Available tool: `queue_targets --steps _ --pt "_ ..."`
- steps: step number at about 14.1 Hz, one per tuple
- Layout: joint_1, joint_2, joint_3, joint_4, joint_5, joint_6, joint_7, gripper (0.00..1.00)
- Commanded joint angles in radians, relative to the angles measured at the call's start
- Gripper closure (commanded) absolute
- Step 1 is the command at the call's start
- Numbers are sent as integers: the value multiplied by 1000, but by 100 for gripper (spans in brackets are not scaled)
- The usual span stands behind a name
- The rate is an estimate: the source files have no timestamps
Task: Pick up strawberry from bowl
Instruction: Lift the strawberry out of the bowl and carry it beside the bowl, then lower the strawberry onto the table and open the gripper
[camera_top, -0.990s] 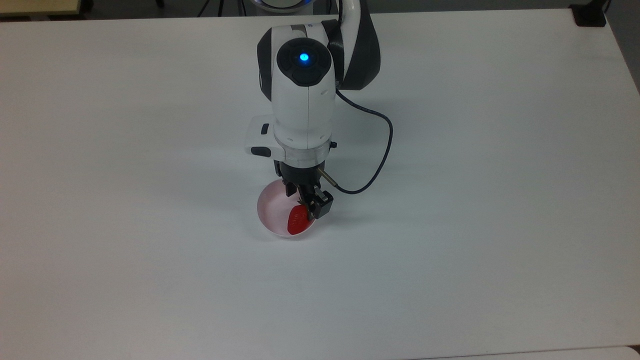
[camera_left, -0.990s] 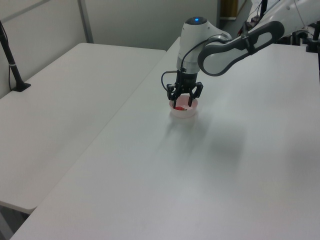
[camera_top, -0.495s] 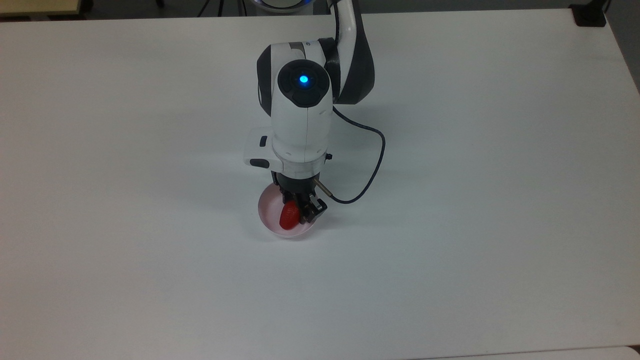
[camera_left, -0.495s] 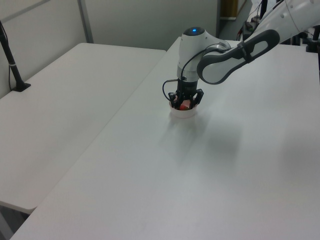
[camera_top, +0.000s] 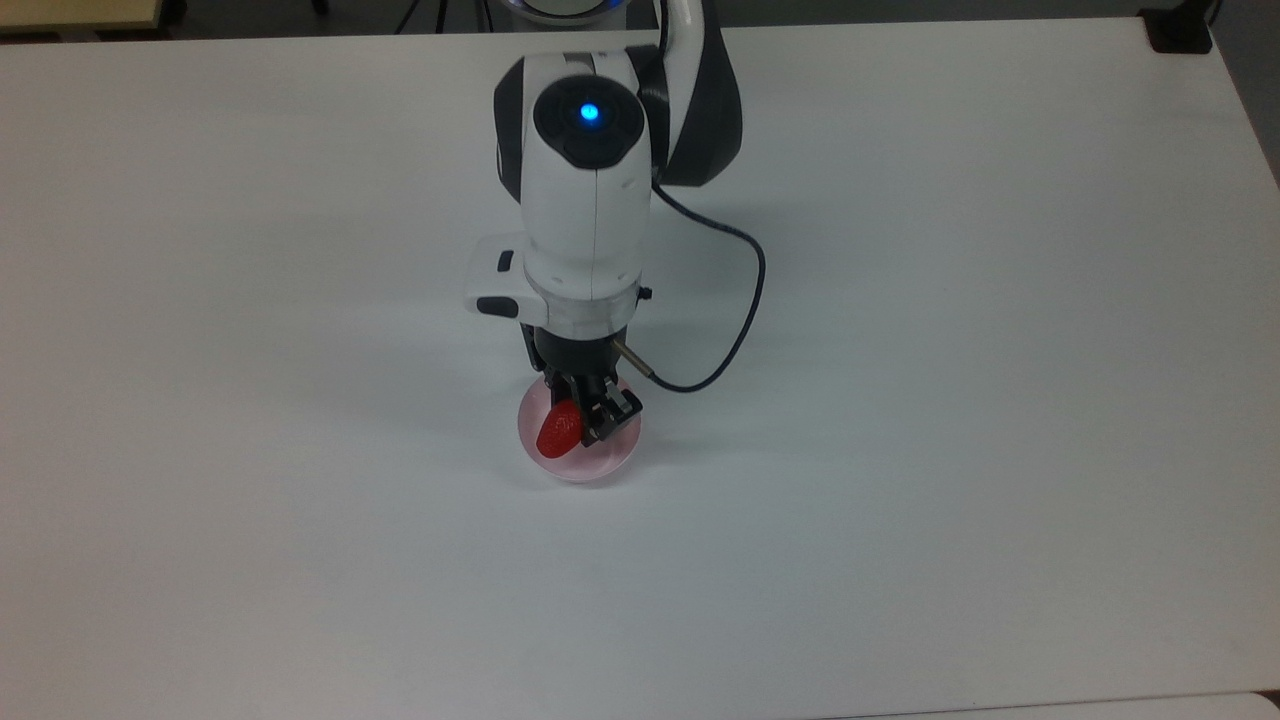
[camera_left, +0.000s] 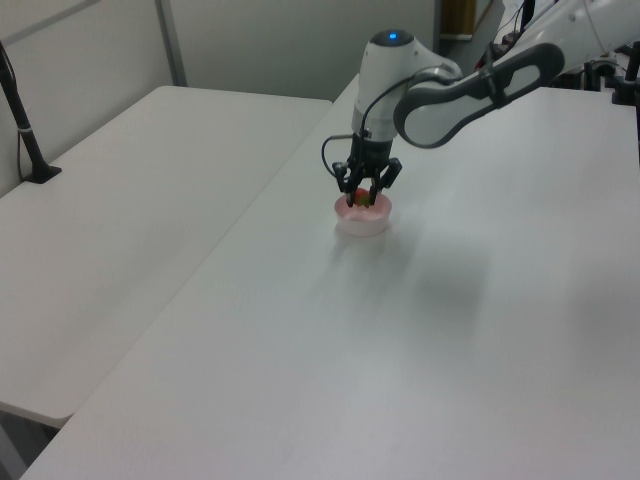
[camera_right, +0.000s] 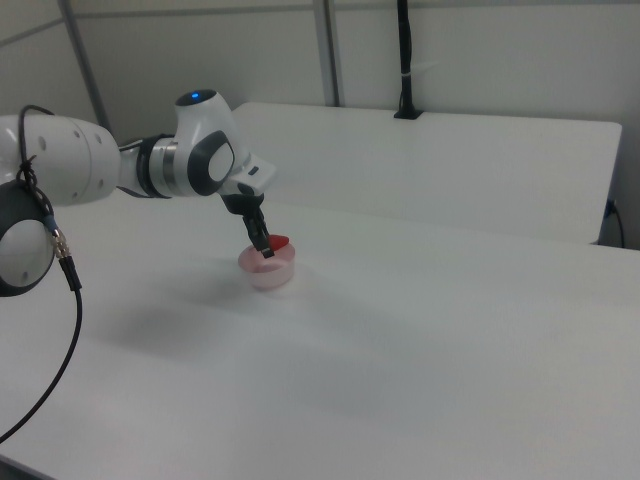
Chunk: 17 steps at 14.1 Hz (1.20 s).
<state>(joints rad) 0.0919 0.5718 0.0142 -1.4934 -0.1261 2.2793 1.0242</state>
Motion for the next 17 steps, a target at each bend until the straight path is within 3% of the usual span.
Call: queue_targets --steps 1,3,8,11,14,17 --pt "5 -76 -8 -22 -7 -124 -239 58" --pt "-26 -90 -10 -21 -7 -187 -416 58" --pt "-207 -83 -13 -39 -10 -181 -771 58" --pt "-287 -67 -13 -47 -12 -164 -846 57" --pt "-305 -43 -13 -64 -62 -158 -868 47" --pt "-304 -24 -13 -79 -104 -156 -865 45"
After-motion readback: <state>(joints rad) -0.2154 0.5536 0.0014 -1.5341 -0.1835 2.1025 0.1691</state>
